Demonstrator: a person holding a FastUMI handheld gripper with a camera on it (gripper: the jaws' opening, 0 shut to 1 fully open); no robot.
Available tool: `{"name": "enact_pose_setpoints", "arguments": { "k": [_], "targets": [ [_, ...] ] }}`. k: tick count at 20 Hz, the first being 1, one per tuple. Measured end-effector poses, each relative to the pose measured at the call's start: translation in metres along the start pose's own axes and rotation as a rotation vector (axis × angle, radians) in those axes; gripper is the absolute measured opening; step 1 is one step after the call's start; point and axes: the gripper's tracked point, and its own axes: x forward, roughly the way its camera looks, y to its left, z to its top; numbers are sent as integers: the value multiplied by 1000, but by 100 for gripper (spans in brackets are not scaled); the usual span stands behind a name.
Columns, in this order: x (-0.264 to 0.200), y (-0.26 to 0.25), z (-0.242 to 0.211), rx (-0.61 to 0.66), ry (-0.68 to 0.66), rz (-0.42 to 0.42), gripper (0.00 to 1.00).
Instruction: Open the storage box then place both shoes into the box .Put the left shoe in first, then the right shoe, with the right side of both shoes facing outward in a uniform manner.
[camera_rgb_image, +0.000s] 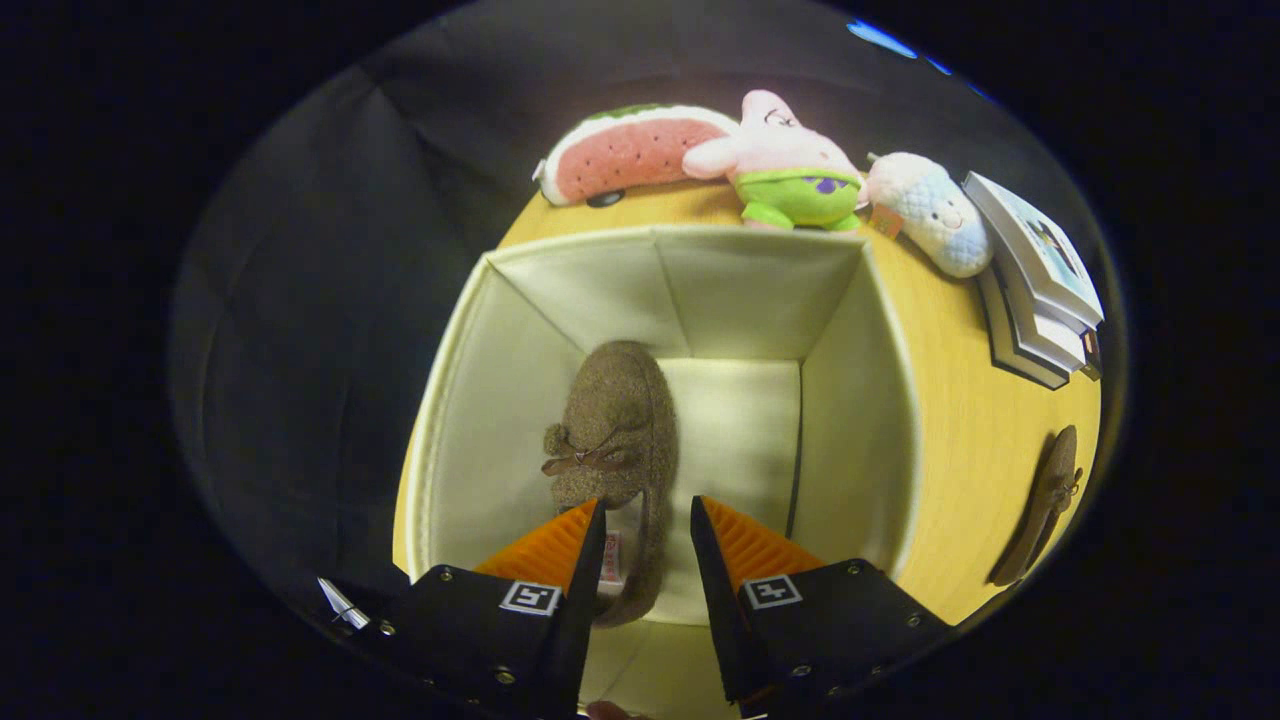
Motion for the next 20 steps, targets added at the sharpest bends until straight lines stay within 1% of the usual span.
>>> {"name": "enact_pose_setpoints", "arguments": {
  "k": [4,6,13,16,20],
  "targets": [
    [-45,-12,12,-11,-75,68,52],
    [-62,-31,18,-21,-110,72,52],
    [-107,-100,17,13,-180,100,52],
    [-123,-144,8,14,-224,85,52],
    [-138,-209,-4,32,-281,34,52]
  ]
}}
